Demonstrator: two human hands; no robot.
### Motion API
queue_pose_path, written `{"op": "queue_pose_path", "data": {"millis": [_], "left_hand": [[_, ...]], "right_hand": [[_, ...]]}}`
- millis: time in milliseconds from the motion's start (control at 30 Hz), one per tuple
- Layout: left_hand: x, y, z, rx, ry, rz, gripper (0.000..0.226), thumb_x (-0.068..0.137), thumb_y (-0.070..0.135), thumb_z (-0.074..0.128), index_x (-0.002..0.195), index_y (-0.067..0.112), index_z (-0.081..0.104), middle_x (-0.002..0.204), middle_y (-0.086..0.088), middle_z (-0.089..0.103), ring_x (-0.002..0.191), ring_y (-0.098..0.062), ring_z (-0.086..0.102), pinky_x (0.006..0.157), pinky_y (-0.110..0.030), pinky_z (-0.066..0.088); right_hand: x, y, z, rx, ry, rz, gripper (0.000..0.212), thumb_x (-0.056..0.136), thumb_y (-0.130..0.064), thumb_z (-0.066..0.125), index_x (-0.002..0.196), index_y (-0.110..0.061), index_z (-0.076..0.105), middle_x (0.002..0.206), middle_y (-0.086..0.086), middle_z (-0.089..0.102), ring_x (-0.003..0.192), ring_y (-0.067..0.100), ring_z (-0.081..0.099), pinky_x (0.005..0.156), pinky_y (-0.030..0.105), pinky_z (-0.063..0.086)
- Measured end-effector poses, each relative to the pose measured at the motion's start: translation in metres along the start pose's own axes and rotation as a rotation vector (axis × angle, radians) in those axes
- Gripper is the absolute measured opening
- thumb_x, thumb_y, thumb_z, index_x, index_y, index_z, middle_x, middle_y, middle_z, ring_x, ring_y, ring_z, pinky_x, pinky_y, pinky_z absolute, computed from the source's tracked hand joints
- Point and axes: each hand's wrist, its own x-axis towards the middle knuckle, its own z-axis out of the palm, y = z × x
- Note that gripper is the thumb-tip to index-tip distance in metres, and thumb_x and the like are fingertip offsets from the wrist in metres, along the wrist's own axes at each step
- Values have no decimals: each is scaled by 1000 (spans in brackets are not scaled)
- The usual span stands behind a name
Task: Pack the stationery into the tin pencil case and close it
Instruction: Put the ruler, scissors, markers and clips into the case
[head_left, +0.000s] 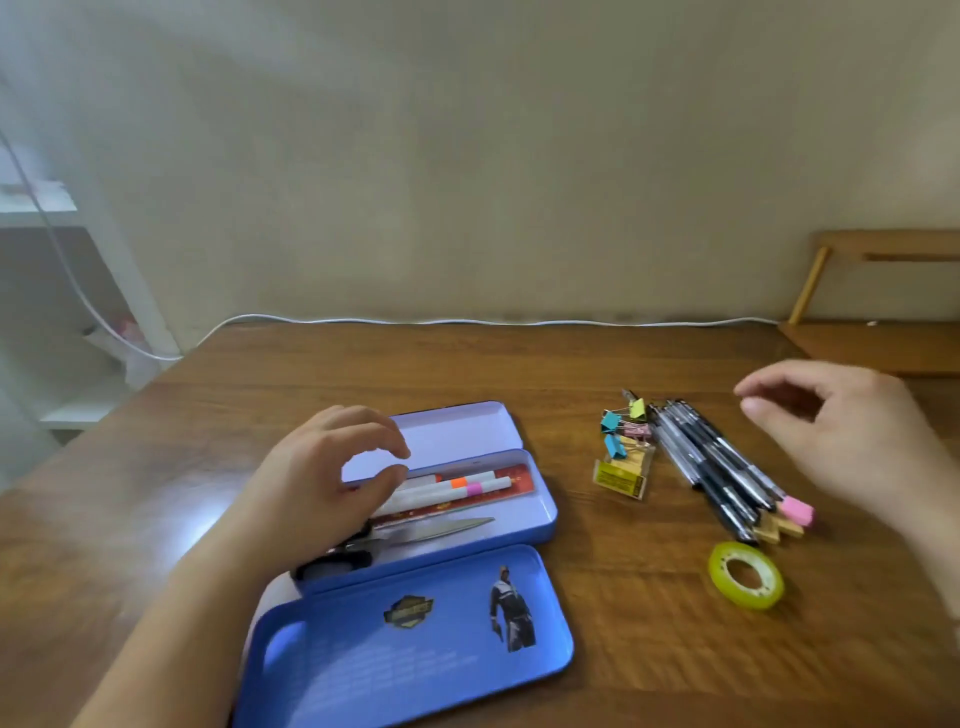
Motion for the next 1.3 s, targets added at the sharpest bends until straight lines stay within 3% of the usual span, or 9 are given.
{"op": "queue_pose_path", "data": {"millis": [100,233,333,533,667,767,933,1100,1300], "left_hand": [[10,45,10,20,72,154,19,88,34,60,91,21,73,96,12,67,90,-15,61,78,-33,48],[26,109,40,139,-189,404,12,88,33,63,93,25,71,100,10,67,91,-18,60,75,-36,51],[47,132,63,182,-265,332,16,88,34,59,98,28,70,104,10,65,94,-16,58,74,-36,53],[123,126,115,126,-287,-171,21,94,21,56,111,23,69,108,3,66,94,-17,63,76,-28,53],[146,115,143,14,-413,-420,25,89,35,68,108,20,68,94,3,66,74,-6,62,54,-19,51],[149,117,150,-19,-452,-444,29,82,33,77,106,22,66,88,8,63,71,-4,61,45,-12,43],[146,117,147,-84,-413,-485,26,77,26,83,92,26,62,97,0,70,80,-11,67,51,-17,46],[133,125,123,-162,-307,-469,22,78,15,79,94,21,66,86,3,71,78,-11,67,57,-19,52],[90,151,77,-737,-96,-495,19,79,3,76,74,20,71,62,2,66,52,-7,62,50,-18,50]], "right_hand": [[-3,31,0,-187,-285,93,35,78,-24,77,65,-51,58,70,-25,61,72,-3,55,61,28,45],[-5,50,-9,-254,-535,219,28,78,-31,77,67,-46,56,82,-22,59,77,-3,53,70,26,46],[-8,49,-4,-223,-469,223,15,84,-32,70,78,-41,59,83,-19,60,76,0,54,66,25,47],[-12,33,12,-174,-324,153,15,88,-36,64,103,-36,62,79,-16,61,64,1,60,50,22,42],[-12,32,11,-189,-253,131,19,89,-40,63,107,-37,62,82,-17,58,62,-1,56,46,18,37],[-11,32,8,-170,-209,135,19,89,-40,63,108,-38,63,76,-18,58,61,-2,55,44,17,35],[-9,32,5,-162,-199,131,20,90,-40,62,110,-37,62,78,-19,57,63,-1,54,45,17,35],[-12,27,2,-121,-169,79,21,91,-38,62,111,-33,64,82,-19,58,69,-1,54,49,16,37],[-27,-15,4,126,-80,-367,39,78,-48,67,113,-30,65,104,-16,62,95,4,54,75,19,48]]}}
